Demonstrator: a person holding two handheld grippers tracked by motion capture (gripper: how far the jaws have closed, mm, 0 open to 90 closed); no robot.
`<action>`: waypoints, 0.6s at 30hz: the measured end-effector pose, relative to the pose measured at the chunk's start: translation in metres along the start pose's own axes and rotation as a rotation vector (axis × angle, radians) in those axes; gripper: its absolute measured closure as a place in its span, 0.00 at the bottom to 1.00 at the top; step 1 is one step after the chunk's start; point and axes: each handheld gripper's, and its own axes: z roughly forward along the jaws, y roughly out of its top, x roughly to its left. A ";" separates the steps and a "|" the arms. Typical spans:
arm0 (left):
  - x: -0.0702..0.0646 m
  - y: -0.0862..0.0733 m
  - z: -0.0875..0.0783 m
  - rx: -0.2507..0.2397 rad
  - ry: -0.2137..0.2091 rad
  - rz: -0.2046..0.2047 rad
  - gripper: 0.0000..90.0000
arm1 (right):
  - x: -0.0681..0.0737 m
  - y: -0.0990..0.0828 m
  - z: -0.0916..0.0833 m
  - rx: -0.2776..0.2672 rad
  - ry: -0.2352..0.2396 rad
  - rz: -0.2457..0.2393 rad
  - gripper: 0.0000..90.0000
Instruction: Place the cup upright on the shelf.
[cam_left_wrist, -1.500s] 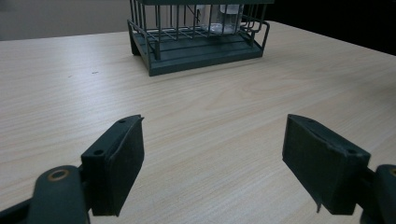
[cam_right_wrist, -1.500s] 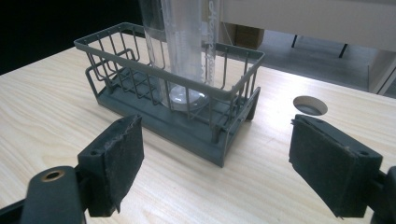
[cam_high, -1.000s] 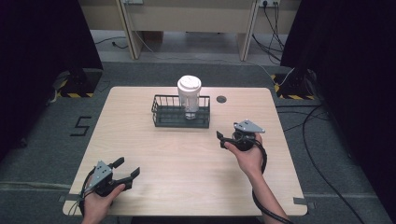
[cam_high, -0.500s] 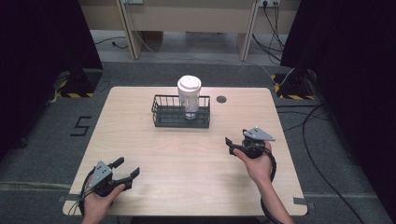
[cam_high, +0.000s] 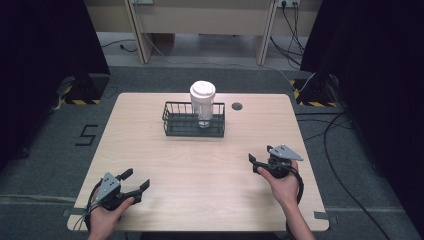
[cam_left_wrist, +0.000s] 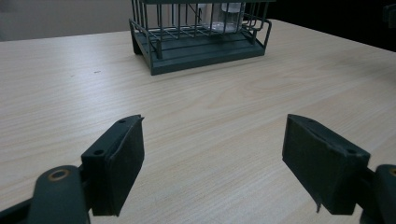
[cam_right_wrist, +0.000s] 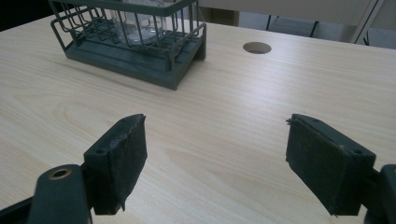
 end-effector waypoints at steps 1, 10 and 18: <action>0.000 0.000 0.000 0.000 0.000 0.000 0.23 | -0.001 -0.001 -0.001 0.001 -0.001 0.002 0.23; 0.000 0.000 0.000 0.003 0.002 0.002 0.22 | -0.007 -0.012 -0.010 -0.002 -0.014 0.010 0.24; 0.000 -0.001 0.001 0.009 -0.003 0.002 0.23 | -0.014 -0.022 -0.020 -0.001 -0.030 0.018 0.24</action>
